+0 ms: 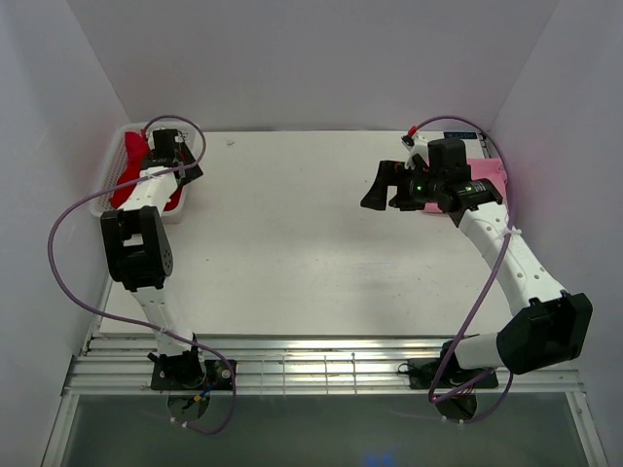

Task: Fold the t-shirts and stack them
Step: Grab crumpled tshirt from bin with the right arm

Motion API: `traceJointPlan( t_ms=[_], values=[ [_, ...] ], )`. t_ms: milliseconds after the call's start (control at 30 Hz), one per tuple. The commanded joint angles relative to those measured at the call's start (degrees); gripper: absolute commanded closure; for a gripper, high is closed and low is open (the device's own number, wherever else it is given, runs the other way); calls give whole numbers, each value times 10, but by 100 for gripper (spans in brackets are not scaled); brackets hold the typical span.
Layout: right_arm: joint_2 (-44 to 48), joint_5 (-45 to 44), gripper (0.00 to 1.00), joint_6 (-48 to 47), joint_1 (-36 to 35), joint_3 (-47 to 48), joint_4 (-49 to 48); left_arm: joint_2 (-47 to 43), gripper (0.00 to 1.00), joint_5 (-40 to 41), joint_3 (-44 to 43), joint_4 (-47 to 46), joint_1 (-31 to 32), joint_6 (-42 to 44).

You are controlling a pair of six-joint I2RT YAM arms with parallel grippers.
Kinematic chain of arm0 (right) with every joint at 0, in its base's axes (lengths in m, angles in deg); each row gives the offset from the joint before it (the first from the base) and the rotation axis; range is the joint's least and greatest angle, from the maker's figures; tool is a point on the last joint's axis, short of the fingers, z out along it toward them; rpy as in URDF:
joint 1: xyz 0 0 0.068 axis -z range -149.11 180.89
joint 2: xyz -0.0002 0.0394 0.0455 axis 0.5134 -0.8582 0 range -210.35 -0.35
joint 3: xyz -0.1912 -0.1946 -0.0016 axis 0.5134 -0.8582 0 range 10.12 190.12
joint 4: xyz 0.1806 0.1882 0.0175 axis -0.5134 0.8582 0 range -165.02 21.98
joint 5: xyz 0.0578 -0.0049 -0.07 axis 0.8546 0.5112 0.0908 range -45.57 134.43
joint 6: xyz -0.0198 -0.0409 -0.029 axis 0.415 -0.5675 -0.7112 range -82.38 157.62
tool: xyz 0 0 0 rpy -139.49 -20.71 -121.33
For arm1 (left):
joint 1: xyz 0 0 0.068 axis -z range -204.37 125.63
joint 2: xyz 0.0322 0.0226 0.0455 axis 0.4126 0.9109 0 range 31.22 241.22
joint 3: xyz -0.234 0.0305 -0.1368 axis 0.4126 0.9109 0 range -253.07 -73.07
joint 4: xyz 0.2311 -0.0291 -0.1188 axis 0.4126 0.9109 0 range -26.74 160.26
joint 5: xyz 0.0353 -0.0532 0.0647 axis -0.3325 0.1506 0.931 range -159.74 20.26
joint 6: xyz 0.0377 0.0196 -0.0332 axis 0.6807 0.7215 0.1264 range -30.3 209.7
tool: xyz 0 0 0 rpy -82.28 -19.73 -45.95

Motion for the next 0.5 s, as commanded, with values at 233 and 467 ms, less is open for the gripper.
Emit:
traceJointPlan(
  t_ms=[233,467],
  values=[
    [-46,22,2,3,-23,9,-21,-125,13,-133,42,-56,-18,-36],
    [-64,31,1,0,-35,21,-22,-108,13,-90,19,-29,-27,-42]
  ],
)
